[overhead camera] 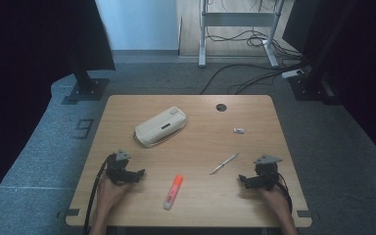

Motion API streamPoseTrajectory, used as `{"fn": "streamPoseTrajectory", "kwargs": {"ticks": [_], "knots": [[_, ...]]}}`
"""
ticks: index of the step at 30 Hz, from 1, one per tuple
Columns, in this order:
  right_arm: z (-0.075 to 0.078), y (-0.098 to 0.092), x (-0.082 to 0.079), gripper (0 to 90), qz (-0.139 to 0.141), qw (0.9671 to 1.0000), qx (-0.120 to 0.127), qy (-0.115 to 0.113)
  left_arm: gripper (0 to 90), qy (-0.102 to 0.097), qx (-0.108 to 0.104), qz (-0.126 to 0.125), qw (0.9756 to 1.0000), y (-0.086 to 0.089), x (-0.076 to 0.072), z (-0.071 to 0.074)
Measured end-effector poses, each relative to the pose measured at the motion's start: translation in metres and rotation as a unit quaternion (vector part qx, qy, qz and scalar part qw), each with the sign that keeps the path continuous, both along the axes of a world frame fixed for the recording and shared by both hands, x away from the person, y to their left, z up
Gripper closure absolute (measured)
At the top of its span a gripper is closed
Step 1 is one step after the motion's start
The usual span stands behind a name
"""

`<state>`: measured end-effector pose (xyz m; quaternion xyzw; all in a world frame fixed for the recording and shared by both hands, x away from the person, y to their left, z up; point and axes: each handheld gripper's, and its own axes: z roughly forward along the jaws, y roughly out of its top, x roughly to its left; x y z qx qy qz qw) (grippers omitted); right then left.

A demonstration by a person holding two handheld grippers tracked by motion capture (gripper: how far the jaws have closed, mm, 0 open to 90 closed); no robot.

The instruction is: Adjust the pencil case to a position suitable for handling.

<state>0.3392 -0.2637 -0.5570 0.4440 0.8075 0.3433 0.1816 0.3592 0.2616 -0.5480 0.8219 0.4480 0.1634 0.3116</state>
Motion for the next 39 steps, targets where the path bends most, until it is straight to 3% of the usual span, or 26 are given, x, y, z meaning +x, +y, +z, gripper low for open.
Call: {"fn": "streamPoseTrajectory", "kwargs": {"ticks": [13,16,24,28,29,35,39], "knots": [[0.000,0.000,0.000,0.0,0.002,1.0000,0.000,0.000,0.0,0.008,0.007,-0.029,0.9995,-0.002,-0.004,0.002],[0.000,0.000,0.000,0.0,0.002,1.0000,0.000,0.000,0.0,-0.002,0.013,-0.034,0.9993,-0.004,-0.004,0.004],[0.000,0.000,0.000,0.0,0.002,1.0000,0.000,0.000,0.0,-0.020,-0.041,-0.054,0.9975,-0.009,0.000,0.016],[0.000,0.000,0.000,0.0,0.002,1.0000,0.000,0.000,0.0,-0.021,-0.038,-0.067,0.9968,-0.016,0.003,0.019],[0.000,0.000,0.000,0.0,0.002,1.0000,0.000,0.000,0.0,-0.034,-0.039,-0.070,0.9962,-0.017,0.003,0.020],[0.000,0.000,0.000,0.0,0.002,1.0000,0.000,0.000,0.0,-0.021,-0.022,-0.073,0.9969,-0.023,0.013,0.032],[0.000,0.000,0.000,0.0,0.002,1.0000,0.000,0.000,0.0,-0.016,-0.028,-0.078,0.9965,-0.028,0.021,0.042]]}}
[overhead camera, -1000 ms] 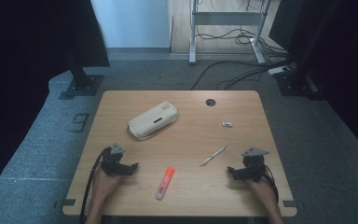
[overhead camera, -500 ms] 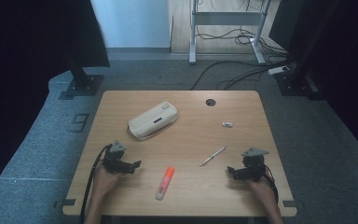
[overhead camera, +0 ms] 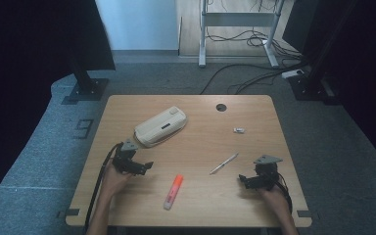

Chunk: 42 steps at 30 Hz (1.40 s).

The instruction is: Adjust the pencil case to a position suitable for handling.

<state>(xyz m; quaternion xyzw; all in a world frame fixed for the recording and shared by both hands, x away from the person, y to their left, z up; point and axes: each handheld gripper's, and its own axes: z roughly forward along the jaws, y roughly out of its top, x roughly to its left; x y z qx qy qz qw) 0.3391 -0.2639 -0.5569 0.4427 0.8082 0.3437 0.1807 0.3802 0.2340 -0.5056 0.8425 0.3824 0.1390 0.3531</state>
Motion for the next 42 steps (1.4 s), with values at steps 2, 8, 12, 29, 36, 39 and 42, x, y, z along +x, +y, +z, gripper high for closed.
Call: {"fn": "streamPoseTrajectory", "kwargs": {"ticks": [2,8,12,29,36,39,42], "knots": [[0.000,0.000,0.000,0.0,0.000,1.0000,0.000,0.000,0.0,0.008,-0.001,-0.005,1.0000,-0.002,0.005,0.004],[0.000,0.000,0.000,0.0,0.000,1.0000,0.000,0.000,0.0,0.014,0.014,-0.010,0.9998,-0.009,0.018,0.012],[0.000,0.000,0.000,0.0,0.000,1.0000,0.000,0.000,0.0,0.020,0.019,-0.016,0.9995,-0.012,0.027,0.018],[0.000,0.000,0.000,0.0,0.000,1.0000,0.000,0.000,0.0,0.053,0.048,-0.038,0.9967,-0.026,0.070,0.034],[0.000,0.000,0.000,0.0,0.000,1.0000,0.000,0.000,0.0,0.057,0.061,-0.043,0.9956,-0.033,0.085,0.036],[0.000,0.000,0.000,0.0,0.000,1.0000,0.000,0.000,3.7,0.055,0.063,-0.038,0.9958,-0.034,0.091,0.039],[0.000,0.000,0.000,0.0,0.001,1.0000,0.000,-0.001,12.7,0.052,0.063,-0.035,0.9961,-0.035,0.093,0.040]]}}
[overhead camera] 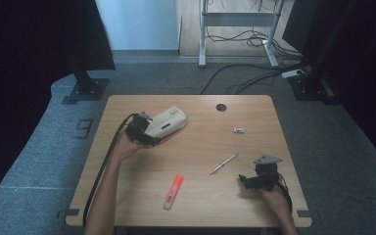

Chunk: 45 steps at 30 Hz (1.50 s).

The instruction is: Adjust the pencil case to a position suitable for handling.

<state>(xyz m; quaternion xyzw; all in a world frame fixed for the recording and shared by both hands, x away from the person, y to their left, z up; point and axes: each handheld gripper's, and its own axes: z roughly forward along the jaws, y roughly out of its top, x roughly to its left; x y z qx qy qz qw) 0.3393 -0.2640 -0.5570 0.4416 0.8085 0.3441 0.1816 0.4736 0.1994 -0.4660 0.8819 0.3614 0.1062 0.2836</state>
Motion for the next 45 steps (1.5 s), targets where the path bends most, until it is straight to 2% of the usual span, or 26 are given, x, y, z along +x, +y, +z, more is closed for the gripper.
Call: {"fn": "streamPoseTrajectory", "kwargs": {"ticks": [3,8,13,17,20,22,24,28,35,41,45], "knots": [[0.000,0.000,0.000,0.0,0.000,1.0000,0.000,0.000,17.8,-0.002,-0.007,0.004,1.0000,0.001,0.006,-0.002],[0.000,0.000,0.000,0.0,0.000,1.0000,0.000,0.000,27.8,0.003,0.002,0.013,0.9999,0.007,0.016,-0.014],[0.000,0.000,0.000,0.0,0.000,1.0000,0.000,0.000,35.6,0.011,-0.008,0.016,0.9998,0.007,0.023,-0.024],[0.000,0.000,0.000,0.0,0.000,1.0000,0.000,0.000,39.5,0.017,0.001,0.014,0.9998,0.006,0.026,-0.034],[0.000,0.000,0.000,0.0,0.000,1.0000,0.000,0.000,42.4,0.011,0.004,0.019,0.9997,0.006,0.026,-0.037],[0.000,0.000,0.000,0.0,0.001,1.0000,0.000,-0.001,45.1,0.006,0.013,0.017,0.9998,0.005,0.025,-0.038],[0.000,0.000,0.000,0.0,0.001,1.0000,0.000,-0.001,46.9,-0.007,0.026,0.015,0.9995,0.004,0.023,-0.041],[0.000,0.000,0.000,0.0,-0.001,1.0000,0.000,0.001,49.5,-0.033,0.039,0.016,0.9986,0.002,0.019,-0.048],[0.000,0.000,0.000,0.0,-0.001,1.0000,0.000,0.001,60.6,-0.040,0.049,0.012,0.9979,0.002,0.014,-0.046],[0.000,0.000,0.000,0.0,-0.001,1.0000,0.000,0.001,67.0,-0.049,0.033,0.023,0.9980,0.004,0.008,-0.042],[0.000,0.000,0.000,0.0,-0.001,1.0000,0.000,0.001,71.5,-0.044,0.022,0.024,0.9985,0.005,0.003,-0.037]]}}
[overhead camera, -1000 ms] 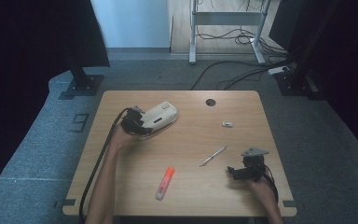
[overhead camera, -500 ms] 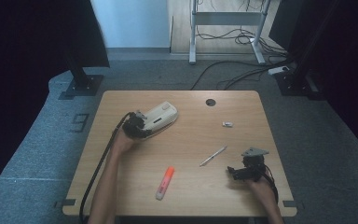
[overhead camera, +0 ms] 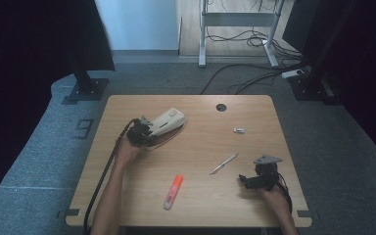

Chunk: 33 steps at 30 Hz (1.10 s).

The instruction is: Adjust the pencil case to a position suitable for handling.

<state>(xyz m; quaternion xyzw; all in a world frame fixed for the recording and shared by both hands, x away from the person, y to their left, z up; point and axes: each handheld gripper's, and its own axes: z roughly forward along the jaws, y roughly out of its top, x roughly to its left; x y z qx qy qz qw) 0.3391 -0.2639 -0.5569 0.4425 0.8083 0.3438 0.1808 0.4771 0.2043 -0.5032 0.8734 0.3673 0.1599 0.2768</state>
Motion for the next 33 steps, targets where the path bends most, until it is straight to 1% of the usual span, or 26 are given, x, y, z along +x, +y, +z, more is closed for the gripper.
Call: {"fn": "streamPoseTrajectory", "kwargs": {"ticks": [3,6,9,12,14,16,17,18,24,27,30,33], "knots": [[0.000,0.000,0.000,0.0,0.000,1.0000,0.000,0.000,72.4,0.012,-0.009,-0.004,0.9999,0.001,-0.003,0.003],[0.000,0.000,0.000,0.0,0.000,1.0000,0.000,0.000,72.5,0.015,-0.018,-0.005,0.9997,0.003,-0.008,0.004],[0.000,0.000,0.000,0.0,0.000,1.0000,0.000,0.000,72.8,0.025,-0.035,-0.005,0.9990,0.005,-0.012,0.006],[0.000,0.000,0.000,0.0,0.000,1.0000,0.000,0.000,73.0,0.040,-0.060,0.000,0.9974,0.009,-0.017,0.008],[0.000,0.000,0.000,0.0,0.000,1.0000,0.000,0.000,73.5,0.041,-0.071,-0.001,0.9966,0.011,-0.020,0.010],[0.000,0.000,0.000,0.0,0.000,1.0000,0.000,0.000,74.1,0.042,-0.086,0.001,0.9954,0.012,-0.025,0.011],[0.000,0.000,0.000,0.0,0.000,1.0000,0.000,0.000,74.3,0.042,-0.086,0.001,0.9954,0.012,-0.025,0.011],[0.000,0.000,0.000,0.0,0.000,1.0000,0.000,0.000,74.6,0.044,-0.097,0.000,0.9943,0.014,-0.031,0.013],[0.000,0.000,0.000,0.0,-0.001,1.0000,0.000,0.000,75.2,0.042,-0.113,-0.001,0.9927,0.014,-0.047,0.017],[0.000,0.000,0.000,0.0,-0.001,1.0000,0.000,0.000,75.4,0.043,-0.125,-0.004,0.9912,0.015,-0.057,0.019],[0.000,0.000,0.000,0.0,-0.001,1.0000,0.000,0.000,75.6,0.041,-0.132,-0.008,0.9904,0.016,-0.064,0.020],[0.000,0.000,0.000,0.0,-0.001,1.0000,-0.001,0.000,75.7,0.040,-0.142,-0.009,0.9890,0.018,-0.073,0.022]]}}
